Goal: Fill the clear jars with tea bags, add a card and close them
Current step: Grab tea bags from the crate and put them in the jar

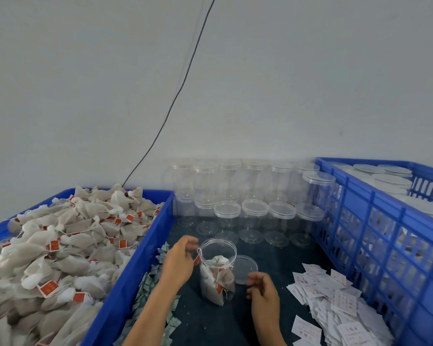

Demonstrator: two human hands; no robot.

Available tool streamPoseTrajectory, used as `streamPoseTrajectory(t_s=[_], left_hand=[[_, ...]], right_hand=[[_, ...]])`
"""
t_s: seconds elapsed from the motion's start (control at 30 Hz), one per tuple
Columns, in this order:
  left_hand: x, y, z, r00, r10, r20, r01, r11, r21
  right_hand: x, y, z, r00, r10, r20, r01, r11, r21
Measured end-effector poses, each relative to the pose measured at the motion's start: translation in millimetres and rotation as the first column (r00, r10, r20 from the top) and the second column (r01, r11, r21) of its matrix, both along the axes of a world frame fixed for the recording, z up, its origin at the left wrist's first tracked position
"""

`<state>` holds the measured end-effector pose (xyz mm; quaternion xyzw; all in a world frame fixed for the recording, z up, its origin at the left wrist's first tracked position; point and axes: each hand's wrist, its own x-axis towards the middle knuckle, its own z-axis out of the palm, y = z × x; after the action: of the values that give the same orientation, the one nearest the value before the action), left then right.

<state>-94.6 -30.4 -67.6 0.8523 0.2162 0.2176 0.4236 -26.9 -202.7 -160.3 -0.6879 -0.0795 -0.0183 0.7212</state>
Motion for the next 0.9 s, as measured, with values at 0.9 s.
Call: streamPoseTrajectory(t_s=[0.9], left_hand=[[5.3, -12.2, 16.7, 0.967, -0.252, 0.038, 0.237, 0.945, 0.224]], right_hand=[[-6.2, -0.1, 19.1, 0.991, 0.135, -0.010, -0.134, 0.959, -0.249]])
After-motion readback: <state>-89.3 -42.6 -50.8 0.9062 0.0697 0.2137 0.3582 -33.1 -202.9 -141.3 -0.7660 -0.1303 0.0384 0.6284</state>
